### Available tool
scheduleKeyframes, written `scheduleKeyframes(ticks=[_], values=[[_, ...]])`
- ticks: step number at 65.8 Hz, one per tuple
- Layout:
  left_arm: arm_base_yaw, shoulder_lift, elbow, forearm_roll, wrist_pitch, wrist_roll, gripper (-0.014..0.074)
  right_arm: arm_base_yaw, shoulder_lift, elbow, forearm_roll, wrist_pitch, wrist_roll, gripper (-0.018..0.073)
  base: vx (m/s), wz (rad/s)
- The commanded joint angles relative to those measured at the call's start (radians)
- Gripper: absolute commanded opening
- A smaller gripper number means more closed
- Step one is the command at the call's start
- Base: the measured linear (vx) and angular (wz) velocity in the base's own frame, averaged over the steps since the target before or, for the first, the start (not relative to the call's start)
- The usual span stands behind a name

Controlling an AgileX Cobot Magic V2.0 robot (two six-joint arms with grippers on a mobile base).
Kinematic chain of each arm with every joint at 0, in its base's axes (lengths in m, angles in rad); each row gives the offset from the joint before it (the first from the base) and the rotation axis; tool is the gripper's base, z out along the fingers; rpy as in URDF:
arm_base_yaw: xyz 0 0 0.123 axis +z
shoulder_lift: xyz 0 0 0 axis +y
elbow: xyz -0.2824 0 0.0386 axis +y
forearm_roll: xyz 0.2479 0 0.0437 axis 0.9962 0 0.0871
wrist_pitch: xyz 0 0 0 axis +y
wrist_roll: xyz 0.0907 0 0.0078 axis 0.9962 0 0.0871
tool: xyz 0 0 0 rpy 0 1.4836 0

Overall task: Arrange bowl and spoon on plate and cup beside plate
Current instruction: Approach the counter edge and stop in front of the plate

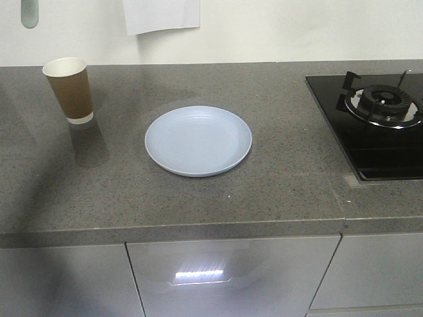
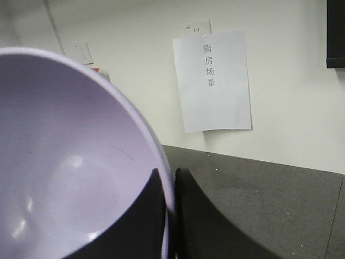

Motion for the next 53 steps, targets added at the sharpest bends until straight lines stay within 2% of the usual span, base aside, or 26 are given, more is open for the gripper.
scheduleKeyframes(ticks=[1,53], values=[[-0.005,-0.03,-0.027,-0.028,-0.058,0.0,-0.0006,-0.004,-0.023,-0.026,0.076,-0.017,-0.01,-0.0005,0.04,-0.1],[-0.005,-0.03,-0.027,-0.028,-0.058,0.0,-0.0006,-0.004,-0.023,-0.026,0.076,-0.017,-0.01,-0.0005,0.05,-0.03]])
